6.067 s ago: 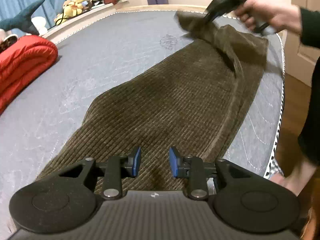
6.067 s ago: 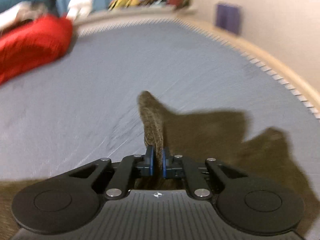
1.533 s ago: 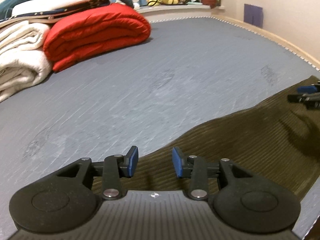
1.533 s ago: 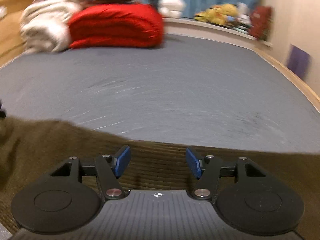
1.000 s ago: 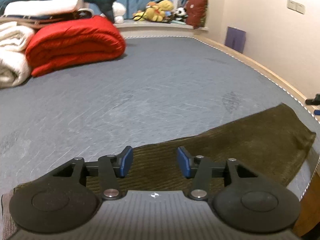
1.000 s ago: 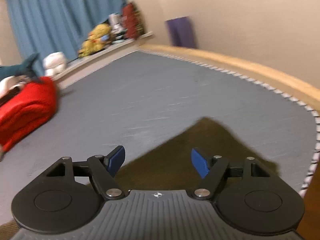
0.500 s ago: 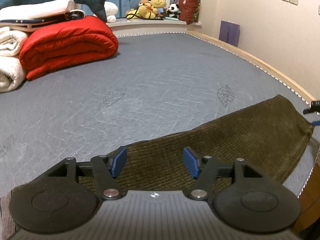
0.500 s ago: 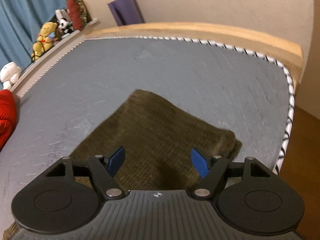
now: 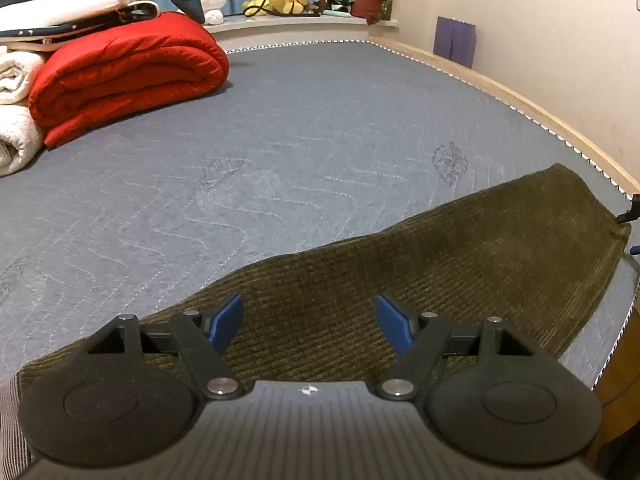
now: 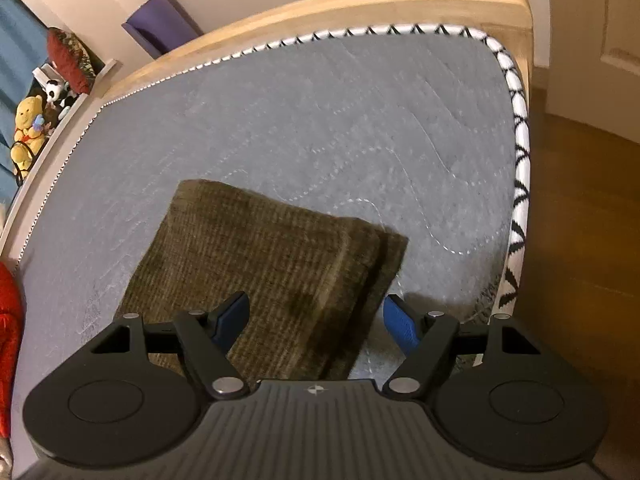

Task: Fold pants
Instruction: 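Release both grippers and press the folded pants flat with the right gripper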

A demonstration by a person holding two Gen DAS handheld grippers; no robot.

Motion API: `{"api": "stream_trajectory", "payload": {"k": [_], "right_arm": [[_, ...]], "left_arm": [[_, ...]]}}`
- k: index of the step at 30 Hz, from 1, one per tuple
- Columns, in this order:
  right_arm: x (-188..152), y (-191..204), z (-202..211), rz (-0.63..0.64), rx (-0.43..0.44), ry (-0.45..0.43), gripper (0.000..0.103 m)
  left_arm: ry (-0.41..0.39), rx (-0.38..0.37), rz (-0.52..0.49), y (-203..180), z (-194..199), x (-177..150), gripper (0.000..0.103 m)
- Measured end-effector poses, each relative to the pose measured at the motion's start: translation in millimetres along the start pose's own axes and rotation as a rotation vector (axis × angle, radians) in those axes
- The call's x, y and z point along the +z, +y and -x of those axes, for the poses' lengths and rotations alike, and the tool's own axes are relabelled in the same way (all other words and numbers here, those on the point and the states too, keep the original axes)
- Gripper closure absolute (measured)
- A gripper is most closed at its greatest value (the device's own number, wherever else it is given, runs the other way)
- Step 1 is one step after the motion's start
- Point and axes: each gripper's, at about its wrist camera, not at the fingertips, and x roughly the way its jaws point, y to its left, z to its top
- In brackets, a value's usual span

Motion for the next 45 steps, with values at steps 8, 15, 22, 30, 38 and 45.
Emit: {"api": "stream_trajectory", "payload": {"k": [8,15,22,30,38,45], "right_arm": [[0,-6,-15,-0.003,-0.002,-0.004,0.029],[0,-7,-20,-0.017,-0.013,-0.036,0.079],[-13,25,17,0.051,0.021,-0.192,0.089],[-104,150,99,0.566,0.23,-0.442,0.09],[-313,217,150,1.369,0.637,-0.425,0.09],[-441,180,135,1.923,0.707,-0.116,0.077]], "left_arm": [[0.004,0.001,-0.004,-3,-3,1,0.024],[0.007,0.008,-0.016,-6,-4,0,0.024],[0.0,0.008,-0.008,-3,-2,1,0.024],[0.007,0.02,0.004,5,-2,-3,0.024],[0.023,0.05,0.036,21,-5,-7,0.024],[0.049,0.061,0.083,34,-10,-7,0.024]]}}
